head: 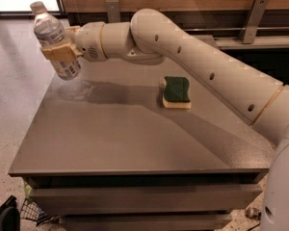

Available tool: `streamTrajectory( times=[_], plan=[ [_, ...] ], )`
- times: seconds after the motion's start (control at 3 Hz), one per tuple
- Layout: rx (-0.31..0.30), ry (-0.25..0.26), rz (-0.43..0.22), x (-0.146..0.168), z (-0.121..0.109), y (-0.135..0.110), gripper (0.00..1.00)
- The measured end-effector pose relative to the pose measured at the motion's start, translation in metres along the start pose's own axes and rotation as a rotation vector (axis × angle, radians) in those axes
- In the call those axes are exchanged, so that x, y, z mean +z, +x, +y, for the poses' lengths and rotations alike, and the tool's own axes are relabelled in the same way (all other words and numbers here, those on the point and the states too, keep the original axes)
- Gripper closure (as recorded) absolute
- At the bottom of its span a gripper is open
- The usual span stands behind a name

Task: Pick blue plastic bottle

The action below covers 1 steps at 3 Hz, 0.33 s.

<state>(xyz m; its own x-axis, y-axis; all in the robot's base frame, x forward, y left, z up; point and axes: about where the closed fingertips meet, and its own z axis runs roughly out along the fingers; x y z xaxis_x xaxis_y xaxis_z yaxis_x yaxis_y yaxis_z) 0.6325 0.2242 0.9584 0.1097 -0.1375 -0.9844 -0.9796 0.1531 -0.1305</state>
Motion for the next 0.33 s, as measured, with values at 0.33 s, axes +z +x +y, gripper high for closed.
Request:
streamTrajectory(
  times=[0.33],
  plan=[
    [-0.036, 0.003, 0.000, -0.0155, -0.0020, -0.0323, 1.00]
  ],
)
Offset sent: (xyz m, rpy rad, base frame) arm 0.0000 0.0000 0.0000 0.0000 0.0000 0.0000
